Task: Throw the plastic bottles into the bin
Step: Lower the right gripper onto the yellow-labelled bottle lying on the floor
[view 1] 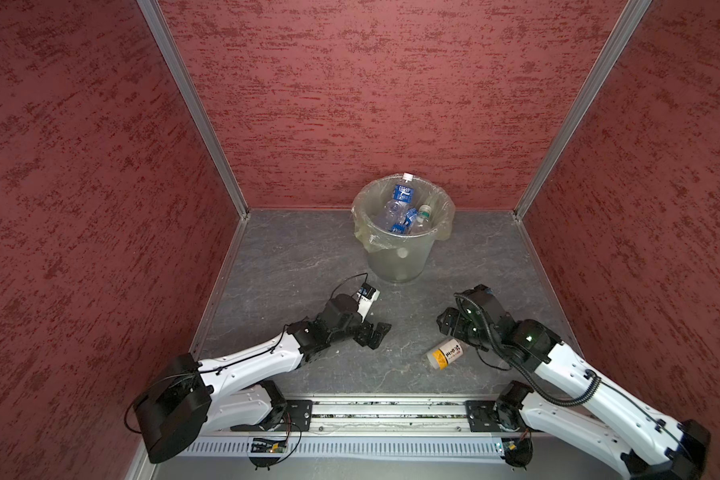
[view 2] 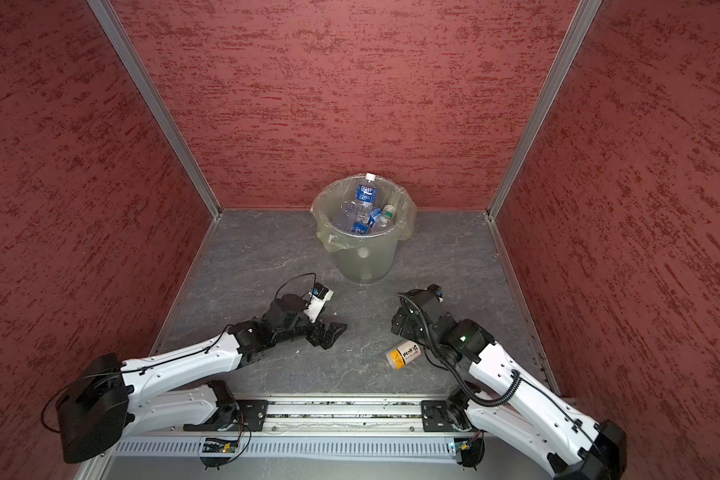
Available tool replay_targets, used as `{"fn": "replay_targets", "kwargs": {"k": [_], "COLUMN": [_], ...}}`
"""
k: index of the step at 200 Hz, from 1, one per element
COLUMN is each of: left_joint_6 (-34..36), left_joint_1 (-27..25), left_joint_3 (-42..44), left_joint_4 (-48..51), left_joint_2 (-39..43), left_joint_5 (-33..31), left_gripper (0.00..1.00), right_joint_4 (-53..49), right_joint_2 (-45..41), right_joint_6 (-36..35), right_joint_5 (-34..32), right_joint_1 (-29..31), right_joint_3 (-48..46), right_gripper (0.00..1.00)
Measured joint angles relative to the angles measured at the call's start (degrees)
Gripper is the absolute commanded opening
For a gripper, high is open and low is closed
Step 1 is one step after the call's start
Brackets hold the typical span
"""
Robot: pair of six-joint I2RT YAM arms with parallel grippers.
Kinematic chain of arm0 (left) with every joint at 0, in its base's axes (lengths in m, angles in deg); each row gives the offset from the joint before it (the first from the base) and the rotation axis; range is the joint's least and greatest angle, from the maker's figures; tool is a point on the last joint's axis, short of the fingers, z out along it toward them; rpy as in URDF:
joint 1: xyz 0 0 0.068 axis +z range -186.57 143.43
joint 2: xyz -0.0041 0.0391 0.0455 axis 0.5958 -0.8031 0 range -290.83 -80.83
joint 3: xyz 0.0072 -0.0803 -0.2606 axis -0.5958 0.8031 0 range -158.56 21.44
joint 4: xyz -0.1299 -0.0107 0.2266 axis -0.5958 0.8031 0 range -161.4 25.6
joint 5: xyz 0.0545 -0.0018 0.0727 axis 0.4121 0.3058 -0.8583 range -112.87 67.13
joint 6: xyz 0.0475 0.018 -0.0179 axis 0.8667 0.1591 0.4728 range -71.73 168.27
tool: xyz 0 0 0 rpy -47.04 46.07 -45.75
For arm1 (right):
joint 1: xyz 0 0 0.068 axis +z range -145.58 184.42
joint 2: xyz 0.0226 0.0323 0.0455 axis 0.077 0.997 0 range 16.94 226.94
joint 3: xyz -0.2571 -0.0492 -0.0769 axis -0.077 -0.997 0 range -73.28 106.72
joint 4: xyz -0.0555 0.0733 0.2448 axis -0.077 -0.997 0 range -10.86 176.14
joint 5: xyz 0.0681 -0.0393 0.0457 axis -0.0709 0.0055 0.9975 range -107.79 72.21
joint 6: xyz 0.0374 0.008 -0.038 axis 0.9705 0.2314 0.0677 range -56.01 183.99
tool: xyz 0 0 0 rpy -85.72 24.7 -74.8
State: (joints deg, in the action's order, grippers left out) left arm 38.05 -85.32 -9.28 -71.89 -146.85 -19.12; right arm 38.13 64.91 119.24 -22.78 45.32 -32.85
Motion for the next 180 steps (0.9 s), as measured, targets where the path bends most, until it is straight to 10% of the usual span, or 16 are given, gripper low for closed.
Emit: {"fn": "replay_targets", "kwargs": {"k": [180], "left_joint_6": [0.7], "left_joint_1": [3.7], "left_joint_3": [3.7], "left_joint_4": [-4.5], "left_joint_2": [1.2], "left_joint_5": [5.9], "left_gripper": [0.99], "right_joint_4": [0.2], "right_joint_2": [7.0], "right_joint_6": [8.8], "right_joint_5": [5.6], "right_joint_1": [6.7], "right_joint_3": [-6.9], "right_gripper": [0.91]}}
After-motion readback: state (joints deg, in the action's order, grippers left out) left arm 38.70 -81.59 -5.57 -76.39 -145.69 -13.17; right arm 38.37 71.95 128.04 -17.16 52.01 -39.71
